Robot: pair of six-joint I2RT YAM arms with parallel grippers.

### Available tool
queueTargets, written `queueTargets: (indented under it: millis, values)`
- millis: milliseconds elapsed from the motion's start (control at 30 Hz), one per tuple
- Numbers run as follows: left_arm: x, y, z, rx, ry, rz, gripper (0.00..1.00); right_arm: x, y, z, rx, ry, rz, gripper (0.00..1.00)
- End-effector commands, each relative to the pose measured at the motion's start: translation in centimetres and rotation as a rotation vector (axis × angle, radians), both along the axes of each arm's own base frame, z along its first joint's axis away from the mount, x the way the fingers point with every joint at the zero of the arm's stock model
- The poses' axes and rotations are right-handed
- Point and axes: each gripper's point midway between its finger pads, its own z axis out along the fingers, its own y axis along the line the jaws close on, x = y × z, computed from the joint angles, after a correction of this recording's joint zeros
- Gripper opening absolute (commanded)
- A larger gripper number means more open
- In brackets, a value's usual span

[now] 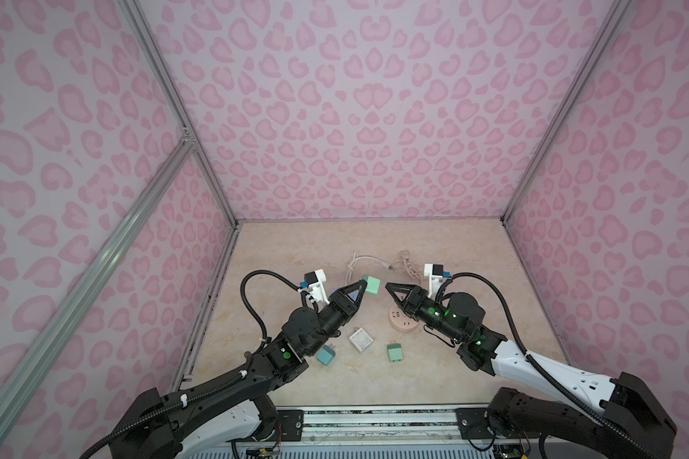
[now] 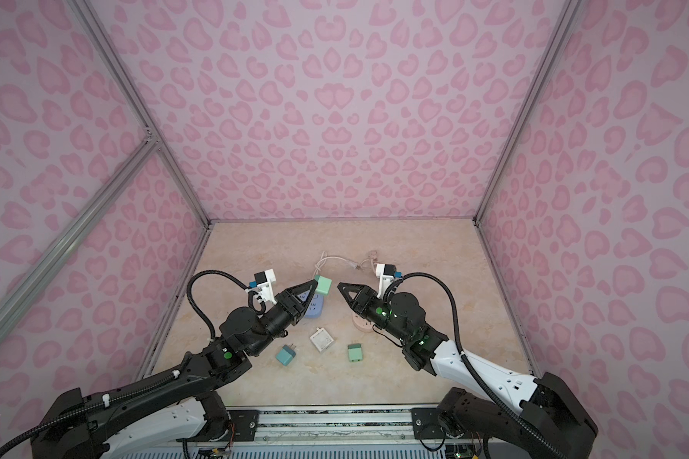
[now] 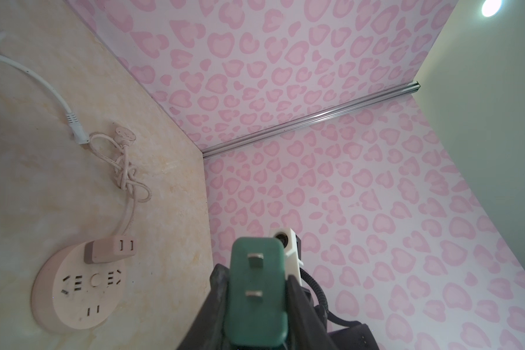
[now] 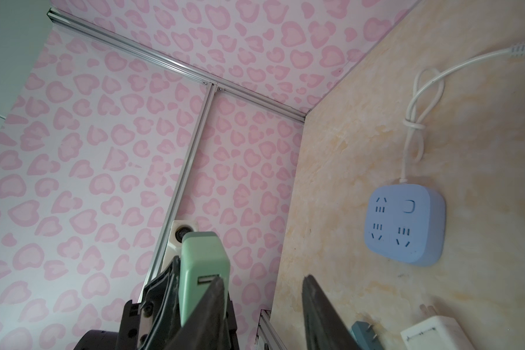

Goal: Insert plugs into power strip
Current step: Pick up the plug from the bottom-center of the table.

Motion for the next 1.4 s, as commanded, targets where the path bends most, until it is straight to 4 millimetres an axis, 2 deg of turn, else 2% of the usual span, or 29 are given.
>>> queueTargets:
  millis: [0,333,700,1067,1200,1367]
  values:
    - [0.1,0.4,0.0,0.016,-0.023,0.019,0.03,-0.2,-0.1,-0.7,-0.020,-0.003,-0.001,0.43]
    - [0.1,-0.9,-0.7,0.038,-0.018,-0.028,0.03,-1.8,1.8,0.0,-0.001,-0.055,0.098,0.45]
    - [0.1,-2.6,-1.2,0.000,-0.001,-0.087,0.03,-1.5,2.5,0.3,0.057,-0.055,0.108,0.44]
    - [0.0,-3.4,-1.1,-0.044,0.009,-0.126,0.03,-0.8,3.1,0.6,0.154,-0.042,0.120,0.17]
    - [-0.1,-3.3,-1.5,-0.041,0.018,-0.126,0.03,-0.8,3.1,0.4,0.145,-0.044,0.121,0.02]
    - [-0.2,-3.4,-1.8,-0.031,0.024,-0.134,0.03,-0.9,3.1,0.0,0.129,-0.038,0.124,0.00]
